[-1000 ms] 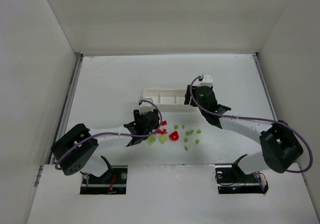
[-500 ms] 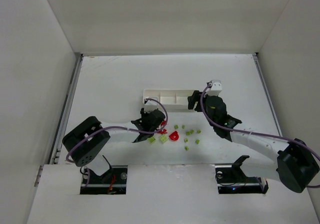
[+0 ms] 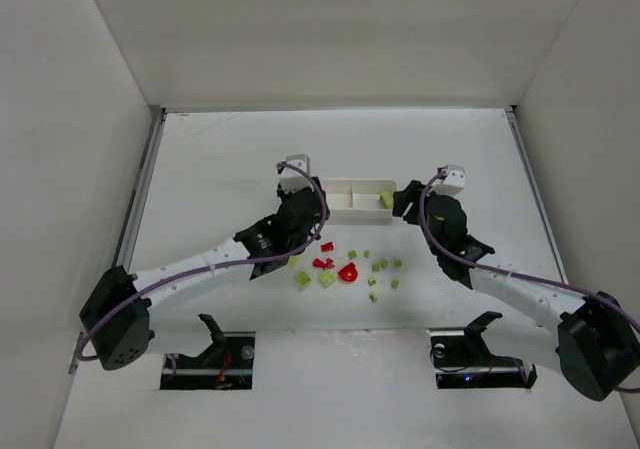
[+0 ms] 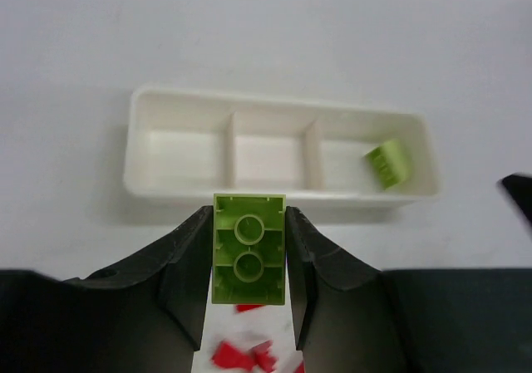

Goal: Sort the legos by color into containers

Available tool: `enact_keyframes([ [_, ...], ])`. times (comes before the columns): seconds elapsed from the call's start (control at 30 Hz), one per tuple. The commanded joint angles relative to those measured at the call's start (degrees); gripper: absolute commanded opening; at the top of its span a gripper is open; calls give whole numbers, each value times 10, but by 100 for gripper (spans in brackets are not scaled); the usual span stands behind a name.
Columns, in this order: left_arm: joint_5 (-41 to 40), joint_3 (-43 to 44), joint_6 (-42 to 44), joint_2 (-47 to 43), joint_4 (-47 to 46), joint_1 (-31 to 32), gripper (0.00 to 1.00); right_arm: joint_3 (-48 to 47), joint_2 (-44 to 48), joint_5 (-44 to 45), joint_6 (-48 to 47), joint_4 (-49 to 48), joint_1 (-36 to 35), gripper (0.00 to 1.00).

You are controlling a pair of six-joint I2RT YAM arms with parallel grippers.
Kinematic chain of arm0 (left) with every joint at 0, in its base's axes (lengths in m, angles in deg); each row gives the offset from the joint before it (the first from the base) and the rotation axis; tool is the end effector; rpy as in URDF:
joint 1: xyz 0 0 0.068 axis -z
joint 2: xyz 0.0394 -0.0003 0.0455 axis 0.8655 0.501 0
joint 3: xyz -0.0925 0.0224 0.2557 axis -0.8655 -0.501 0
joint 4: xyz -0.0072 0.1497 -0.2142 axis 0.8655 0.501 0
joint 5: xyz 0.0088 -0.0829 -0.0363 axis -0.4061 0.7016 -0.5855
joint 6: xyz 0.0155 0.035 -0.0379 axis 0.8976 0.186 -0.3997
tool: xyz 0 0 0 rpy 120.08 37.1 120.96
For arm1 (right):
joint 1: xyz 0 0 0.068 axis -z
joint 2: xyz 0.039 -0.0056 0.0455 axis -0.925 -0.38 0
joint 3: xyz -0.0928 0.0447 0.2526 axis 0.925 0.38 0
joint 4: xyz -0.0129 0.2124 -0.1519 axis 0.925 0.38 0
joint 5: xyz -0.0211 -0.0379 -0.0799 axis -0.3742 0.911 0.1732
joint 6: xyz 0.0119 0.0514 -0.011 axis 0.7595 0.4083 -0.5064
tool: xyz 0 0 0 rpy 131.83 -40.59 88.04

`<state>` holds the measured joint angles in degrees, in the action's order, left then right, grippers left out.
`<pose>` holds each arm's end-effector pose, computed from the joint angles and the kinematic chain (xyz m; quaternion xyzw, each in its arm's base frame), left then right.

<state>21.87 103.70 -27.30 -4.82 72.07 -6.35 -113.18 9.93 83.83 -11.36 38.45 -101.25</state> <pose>0.1813 -0.2085 0.2736 -0.0264 0.7862 -0.1656 0.5947 0.2088 0.1207 0.2353 0.0788 0.7834 0.1466 0.5989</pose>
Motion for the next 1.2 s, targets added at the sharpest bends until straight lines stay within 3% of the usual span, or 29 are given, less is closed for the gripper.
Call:
enact_keyframes([
  [0.0, 27, 83, 10, 36, -4, 3, 14, 13, 20, 21, 39, -29, 29, 66],
  [0.1, 56, 146, 7, 112, -22, -3, 15, 28, 35, 31, 59, -22, 55, 42],
  [0.17, 74, 185, 8, 163, -34, -4, 15, 32, 44, 30, 73, -13, 67, 35],
  [0.27, 101, 238, 5, 231, -42, 0, 15, 35, 48, 25, 78, -14, 73, 36],
  [0.53, 118, 344, 26, 358, -51, 8, 17, 40, 47, 26, 80, -19, 71, 50],
  [0.8, 135, 378, 29, 419, -46, -1, 25, 44, 53, 28, 82, -20, 71, 55],
  [1.03, 135, 373, 30, 412, -50, -5, 49, 42, 47, 26, 80, -22, 69, 61],
  [1.17, 135, 356, 30, 376, -56, -9, 58, 35, 37, 27, 73, -22, 56, 63],
])
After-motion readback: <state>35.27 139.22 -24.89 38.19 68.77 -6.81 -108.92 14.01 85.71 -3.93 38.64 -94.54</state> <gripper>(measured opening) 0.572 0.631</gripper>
